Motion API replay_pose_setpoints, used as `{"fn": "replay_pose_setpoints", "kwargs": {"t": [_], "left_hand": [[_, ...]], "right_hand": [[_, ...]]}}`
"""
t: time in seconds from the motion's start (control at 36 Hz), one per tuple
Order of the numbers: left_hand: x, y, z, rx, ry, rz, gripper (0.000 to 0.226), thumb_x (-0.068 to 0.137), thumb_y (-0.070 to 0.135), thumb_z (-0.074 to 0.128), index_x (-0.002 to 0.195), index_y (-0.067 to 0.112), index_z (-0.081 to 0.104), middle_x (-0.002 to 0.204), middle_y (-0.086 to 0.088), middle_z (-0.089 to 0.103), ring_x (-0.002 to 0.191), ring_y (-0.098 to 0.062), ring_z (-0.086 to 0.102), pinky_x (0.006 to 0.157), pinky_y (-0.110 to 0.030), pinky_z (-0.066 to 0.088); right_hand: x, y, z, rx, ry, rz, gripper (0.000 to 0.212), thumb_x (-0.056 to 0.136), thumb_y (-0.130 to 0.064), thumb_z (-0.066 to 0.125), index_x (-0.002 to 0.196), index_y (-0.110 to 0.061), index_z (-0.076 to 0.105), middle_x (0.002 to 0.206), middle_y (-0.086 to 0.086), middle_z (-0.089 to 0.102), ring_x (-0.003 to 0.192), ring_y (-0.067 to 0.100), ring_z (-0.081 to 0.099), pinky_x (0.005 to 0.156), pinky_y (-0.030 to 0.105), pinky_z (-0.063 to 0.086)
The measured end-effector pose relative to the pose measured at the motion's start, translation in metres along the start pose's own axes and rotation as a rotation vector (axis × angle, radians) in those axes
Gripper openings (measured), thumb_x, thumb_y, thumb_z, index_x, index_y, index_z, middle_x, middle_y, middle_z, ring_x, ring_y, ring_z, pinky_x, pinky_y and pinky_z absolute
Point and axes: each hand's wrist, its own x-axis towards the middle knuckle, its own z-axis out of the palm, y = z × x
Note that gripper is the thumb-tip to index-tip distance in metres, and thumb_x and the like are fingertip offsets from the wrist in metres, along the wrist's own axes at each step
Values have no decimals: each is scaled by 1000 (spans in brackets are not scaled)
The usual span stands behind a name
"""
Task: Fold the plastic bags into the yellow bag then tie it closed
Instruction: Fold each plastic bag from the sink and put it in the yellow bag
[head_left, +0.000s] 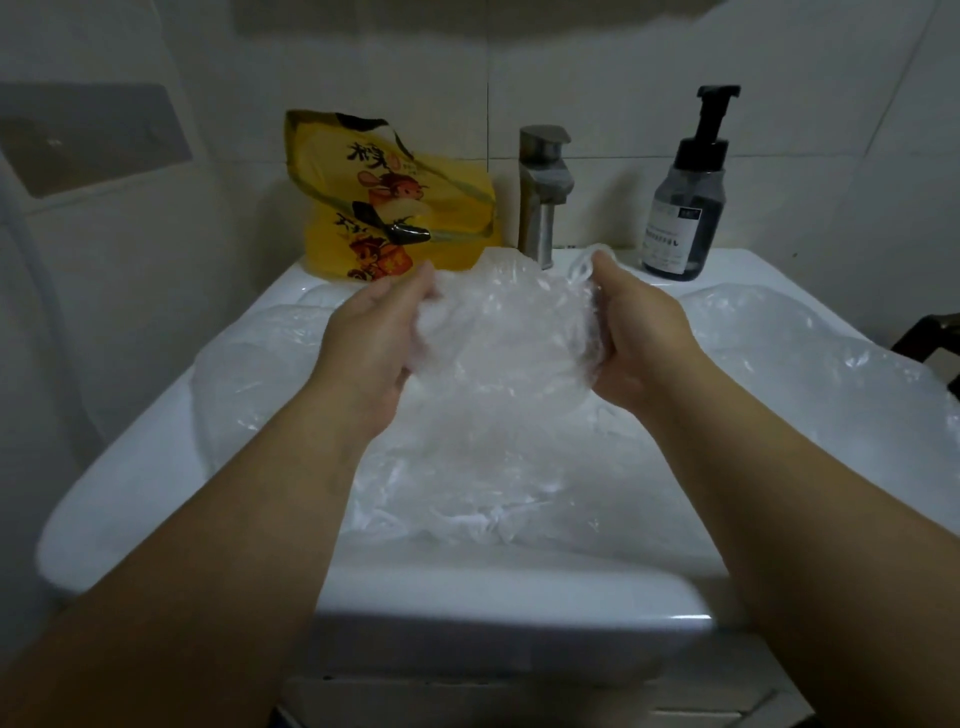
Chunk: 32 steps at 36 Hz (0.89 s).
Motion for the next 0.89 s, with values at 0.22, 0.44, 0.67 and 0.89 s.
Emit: {"fn": "replay_pose_setpoints", "kwargs": {"t": [0.22, 0.44, 0.67, 0.89], "left_hand": [[0, -7, -5, 456, 263, 252, 30, 96, 32, 56, 126, 27, 55, 127, 7, 53, 112, -12, 54, 88, -22, 43], [-25, -5, 9, 593, -266, 304, 39, 80, 40, 71, 117, 30, 66, 97, 25, 64, 87, 16, 59, 72, -2, 45], [-24, -5, 6, 657, -313, 191, 24, 73, 24, 84, 89, 12, 72, 83, -5, 73, 71, -15, 68, 58, -18, 51], [-15, 1, 3, 101, -139, 37, 44, 66, 29, 81, 106, 13, 70, 97, -4, 75, 91, -22, 72, 83, -39, 57]], "right_hand": [[-9, -1, 1, -114, -136, 36, 17, 87, -23, 59, 95, -9, 64, 96, 15, 66, 96, 33, 63, 95, 41, 49], [-17, 3, 6, -199, -149, -21, 23, 95, -25, 53, 98, -4, 62, 103, 23, 68, 98, 33, 67, 96, 51, 49], [-13, 0, 7, -230, -150, 22, 29, 91, -33, 60, 110, -11, 62, 111, 12, 68, 101, 28, 67, 93, 42, 52], [-13, 7, 5, -420, -382, 143, 68, 71, -41, 74, 130, -14, 52, 115, 8, 63, 97, 23, 63, 93, 43, 48]]}}
